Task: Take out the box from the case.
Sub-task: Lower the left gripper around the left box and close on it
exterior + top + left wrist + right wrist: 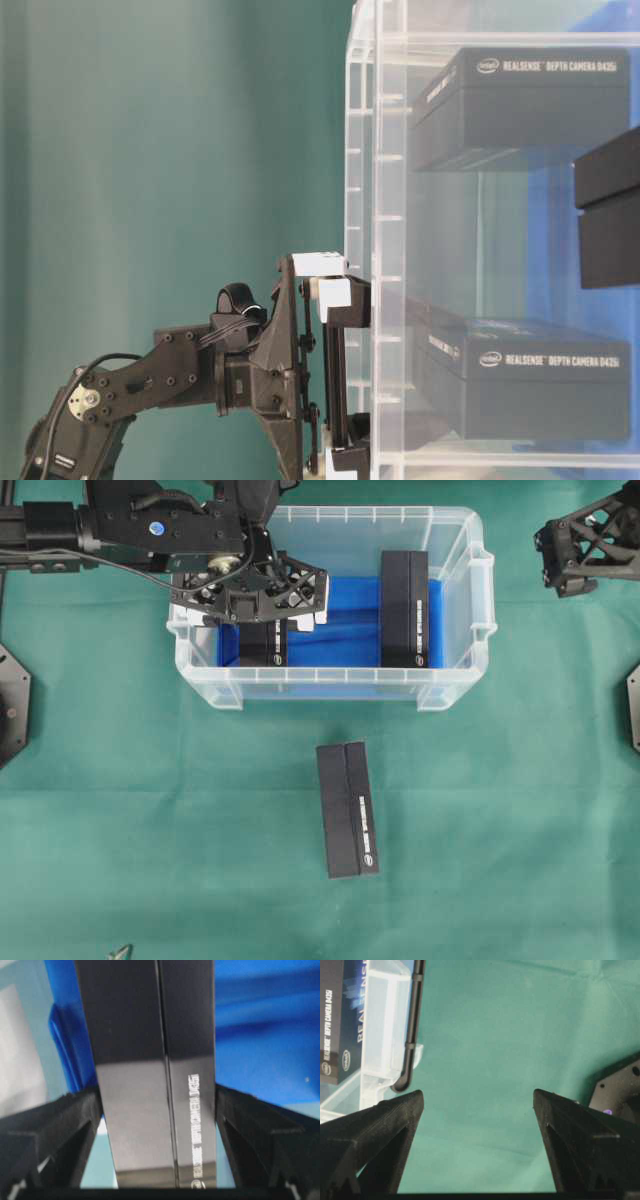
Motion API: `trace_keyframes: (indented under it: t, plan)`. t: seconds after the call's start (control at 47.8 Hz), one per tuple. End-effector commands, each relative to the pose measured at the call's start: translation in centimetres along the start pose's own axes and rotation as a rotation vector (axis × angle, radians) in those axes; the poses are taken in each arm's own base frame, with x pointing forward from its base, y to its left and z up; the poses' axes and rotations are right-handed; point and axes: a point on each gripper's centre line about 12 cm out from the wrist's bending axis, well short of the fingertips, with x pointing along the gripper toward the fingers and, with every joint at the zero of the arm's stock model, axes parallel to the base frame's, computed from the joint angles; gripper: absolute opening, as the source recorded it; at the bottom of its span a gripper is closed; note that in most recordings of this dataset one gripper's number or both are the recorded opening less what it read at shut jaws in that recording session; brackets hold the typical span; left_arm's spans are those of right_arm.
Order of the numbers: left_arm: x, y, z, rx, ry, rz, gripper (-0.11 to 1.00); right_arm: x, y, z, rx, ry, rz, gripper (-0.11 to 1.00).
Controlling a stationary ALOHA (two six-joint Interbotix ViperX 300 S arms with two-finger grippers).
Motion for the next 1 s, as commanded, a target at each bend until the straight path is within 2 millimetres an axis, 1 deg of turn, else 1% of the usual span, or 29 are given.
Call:
trace_keyframes:
  t: [0.0, 0.314, 0.377, 0.439, 0.46, 0.67, 0.837, 0.983]
  plan:
    - [0.3, 0.0, 0.0, -0.005, -0.001, -0.011, 0.85, -0.4, 0.2, 0.0, -0.004, -0.005, 0.021, 0.89]
    - [0.4, 0.1, -0.2, -0.009, -0.001, -0.013, 0.84, -0.3, 0.3, 0.0, -0.014, -0.006, 0.027, 0.89]
    - [0.4, -0.1, -0.3, -0.007, 0.000, -0.019, 0.81, -0.3, 0.3, 0.0, -0.014, -0.006, 0.027, 0.89]
    - [0.3, -0.1, -0.5, -0.007, 0.004, -0.024, 0.73, -0.3, 0.3, 0.0, -0.014, -0.006, 0.027, 0.89]
    - [0.3, -0.1, -0.5, -0.008, 0.006, -0.024, 0.72, -0.4, 0.3, 0.0, -0.014, -0.006, 0.027, 0.89]
    - [-0.7, 0.1, -0.6, -0.009, 0.004, -0.041, 0.72, -0.3, 0.3, 0.0, -0.014, -0.006, 0.027, 0.89]
    - [-1.2, 0.2, -0.6, -0.011, 0.003, -0.043, 0.72, -0.4, 0.3, 0.0, -0.014, -0.007, 0.029, 0.89]
    - [-1.9, 0.0, -0.8, -0.001, 0.004, -0.046, 0.72, -0.3, 0.3, 0.0, -0.014, -0.006, 0.026, 0.89]
